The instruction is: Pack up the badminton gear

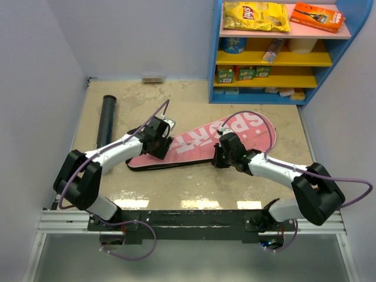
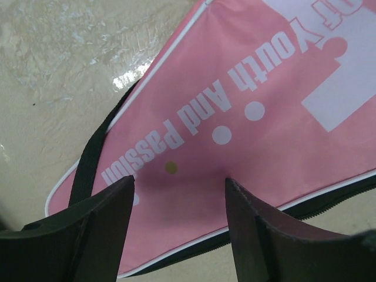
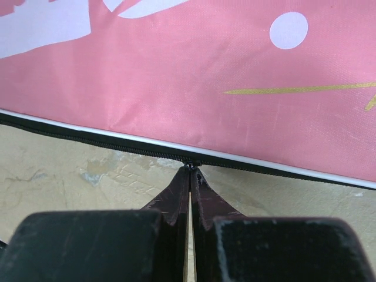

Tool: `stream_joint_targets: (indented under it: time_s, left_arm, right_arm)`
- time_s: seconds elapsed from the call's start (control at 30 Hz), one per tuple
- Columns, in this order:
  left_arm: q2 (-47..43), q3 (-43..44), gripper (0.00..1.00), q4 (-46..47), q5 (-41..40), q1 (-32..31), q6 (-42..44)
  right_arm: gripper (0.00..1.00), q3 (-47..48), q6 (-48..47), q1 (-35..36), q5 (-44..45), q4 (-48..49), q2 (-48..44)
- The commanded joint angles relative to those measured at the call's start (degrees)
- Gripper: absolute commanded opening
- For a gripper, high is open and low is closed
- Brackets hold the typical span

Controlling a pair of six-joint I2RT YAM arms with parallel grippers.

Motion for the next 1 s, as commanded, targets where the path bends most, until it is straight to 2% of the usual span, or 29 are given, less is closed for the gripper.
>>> stream_joint_targets:
  time_s: [0.0, 0.2, 0.37, 0.43, 0.53, 0.57, 0.67, 0.93, 0.97]
  left_arm:
    - [1.6, 0.0, 0.69, 0.9, -1.7, -1.4, 5.5]
    - [5.0, -2.9, 0.71, 3.6, 2.7, -1.9, 6.2]
    - [9.0, -0.6, 0.63, 1.0, 5.3, -2.3, 5.7]
    - [10.4, -0.1, 0.59, 1.0, 7.1, -2.5, 5.4]
    - [12.8, 0.5, 0.47, 1.0, 9.6, -2.6, 4.8]
    - [14.5, 0.7, 0.37, 0.8, 10.3, -2.6, 4.7]
    - [17.4, 1.4, 0.25, 0.3, 13.2, -2.8, 3.5]
    - [18.9, -0.1, 0.18, 1.9, 18.6, -4.5, -0.1]
    - [18.9, -0.3, 0.15, 2.3, 19.1, -5.0, -0.7]
  right_arm:
    - [0.00, 0.1, -1.2, -0.5, 0.4, 0.2, -3.2]
    - [0.00, -0.1, -1.4, -0.5, -0.4, 0.2, -3.9]
    - [0.00, -0.4, -1.7, -0.8, 0.2, -0.2, -4.7]
    - [0.00, -0.8, -1.7, -1.7, 0.1, -0.3, -5.1]
    - [0.00, -1.5, -1.9, -3.0, -0.3, -0.4, -5.8]
    - [0.00, -1.8, -2.0, -3.2, -0.4, -0.5, -5.9]
    - [0.00, -2.2, -2.2, -4.6, -0.4, -1.0, -6.8]
    - [0.00, -2.6, -2.9, -6.1, -0.7, -1.7, -7.5]
    - [0.00, -2.8, -2.8, -6.3, -0.7, -1.6, -7.5]
